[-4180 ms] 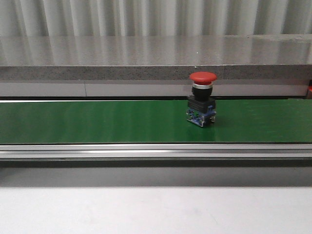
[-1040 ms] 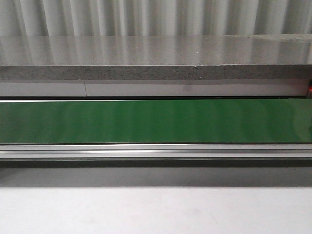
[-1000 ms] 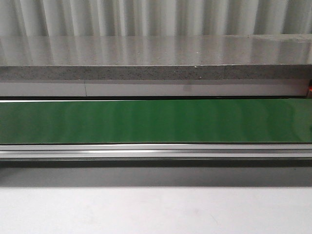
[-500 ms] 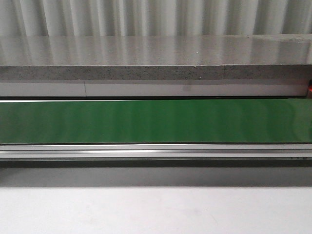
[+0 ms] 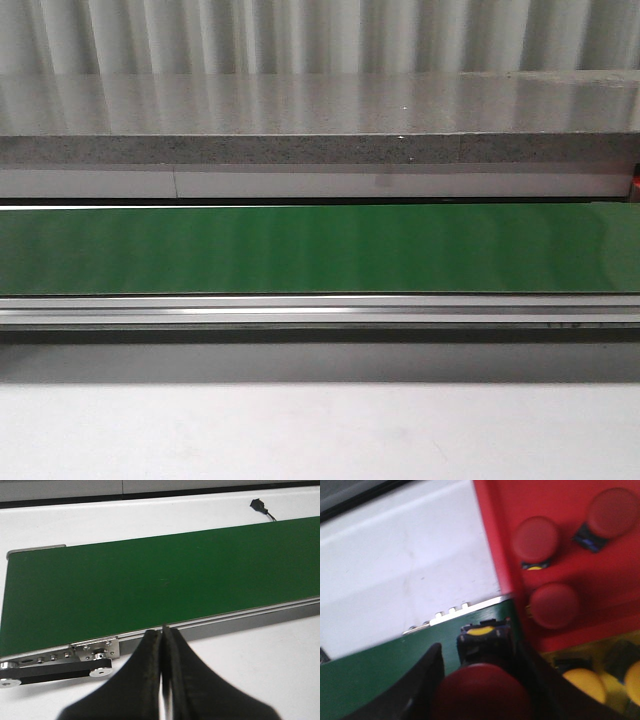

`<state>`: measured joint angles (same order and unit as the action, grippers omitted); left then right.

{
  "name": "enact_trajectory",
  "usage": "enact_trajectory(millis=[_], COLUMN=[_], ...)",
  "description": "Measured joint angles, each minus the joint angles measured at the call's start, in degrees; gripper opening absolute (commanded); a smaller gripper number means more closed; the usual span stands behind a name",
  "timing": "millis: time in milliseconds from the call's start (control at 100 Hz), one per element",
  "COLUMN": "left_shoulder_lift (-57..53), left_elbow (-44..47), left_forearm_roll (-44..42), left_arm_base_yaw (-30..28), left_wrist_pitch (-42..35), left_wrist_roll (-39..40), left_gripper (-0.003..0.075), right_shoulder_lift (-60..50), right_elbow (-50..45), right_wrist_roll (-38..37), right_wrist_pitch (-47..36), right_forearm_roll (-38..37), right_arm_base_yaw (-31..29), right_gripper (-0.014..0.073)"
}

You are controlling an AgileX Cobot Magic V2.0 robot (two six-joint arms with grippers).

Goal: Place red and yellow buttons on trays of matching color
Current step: 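Lower the red button into the red tray and open the right gripper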

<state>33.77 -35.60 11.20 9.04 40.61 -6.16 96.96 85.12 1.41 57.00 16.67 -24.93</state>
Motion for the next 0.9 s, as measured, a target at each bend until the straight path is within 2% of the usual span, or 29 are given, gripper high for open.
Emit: enact_trajectory(millis=[180, 310, 900], left_shoulder_lift=[0.0, 0.0, 0.0], left_elbow=[0.0, 0.0, 0.0], left_forearm_roll=[0.0, 0.0, 0.0], left_arm_base_yaw=[0.0, 0.0, 0.0], left_wrist_pitch=[0.0, 0.0, 0.0], left_wrist_roll=[0.0, 0.0, 0.0], left_gripper=[-0.002, -0.002, -0.002], right_shoulder_lift=[0.47, 2.54, 12.17], right_elbow=[0.0, 0.0, 0.04], right_wrist_roll=[-0.87, -0.99, -1.41], right_wrist_pitch=[-2.13, -2.82, -10.4], right_forearm_roll=[-0.85, -0.89, -1.56], right_arm_base_yaw=[-6.05, -8.06, -8.63], right_gripper=[0.0149, 0.0149, 0.0149])
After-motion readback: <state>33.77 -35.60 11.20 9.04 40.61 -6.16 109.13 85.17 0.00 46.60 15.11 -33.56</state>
